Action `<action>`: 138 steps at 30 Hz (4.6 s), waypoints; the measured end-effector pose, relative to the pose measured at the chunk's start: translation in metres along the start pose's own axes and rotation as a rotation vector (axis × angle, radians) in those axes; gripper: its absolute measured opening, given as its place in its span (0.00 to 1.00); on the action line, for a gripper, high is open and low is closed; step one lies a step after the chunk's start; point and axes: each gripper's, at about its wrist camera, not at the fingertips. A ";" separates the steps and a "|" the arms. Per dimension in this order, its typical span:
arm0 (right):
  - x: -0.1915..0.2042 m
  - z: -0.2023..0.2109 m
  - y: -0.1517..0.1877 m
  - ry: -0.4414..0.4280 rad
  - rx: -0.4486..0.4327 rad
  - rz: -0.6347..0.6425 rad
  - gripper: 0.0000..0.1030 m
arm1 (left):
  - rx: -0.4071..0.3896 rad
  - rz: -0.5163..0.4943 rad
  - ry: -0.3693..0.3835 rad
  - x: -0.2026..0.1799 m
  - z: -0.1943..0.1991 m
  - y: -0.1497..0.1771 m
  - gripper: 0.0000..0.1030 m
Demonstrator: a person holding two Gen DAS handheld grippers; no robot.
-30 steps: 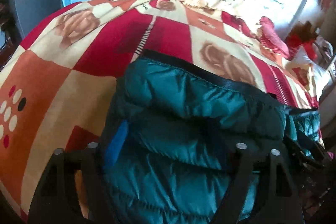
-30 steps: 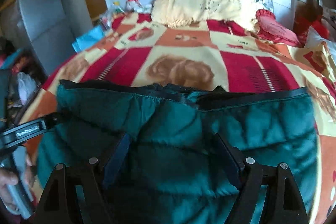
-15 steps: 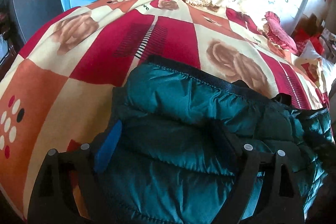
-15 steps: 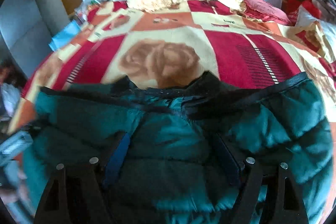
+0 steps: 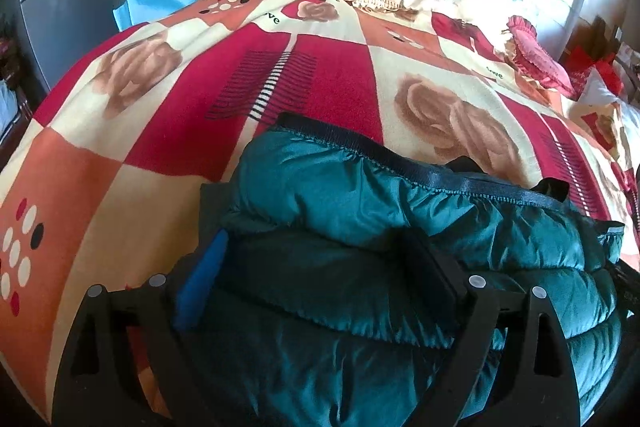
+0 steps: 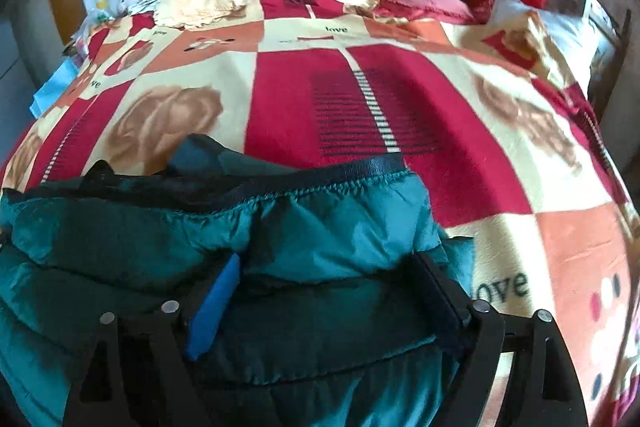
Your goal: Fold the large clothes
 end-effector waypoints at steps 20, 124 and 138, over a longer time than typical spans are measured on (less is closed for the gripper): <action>0.065 0.120 0.059 -0.240 -0.131 0.118 0.84 | -0.010 -0.048 0.048 0.010 0.063 0.038 0.87; -0.045 0.128 0.121 -0.552 -0.022 -0.168 0.42 | 0.066 0.031 0.483 0.028 0.134 0.101 0.37; -0.092 0.167 0.216 -0.695 0.125 -0.158 0.42 | 0.165 -0.069 0.464 0.034 0.213 0.209 0.37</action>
Point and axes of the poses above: each gripper's, at about its wrist camera, not at the fingertips, and z roughly against the way its jaws point, x to its left, y to its underside, and after that the axes turned 10 degrees about y, right-handed
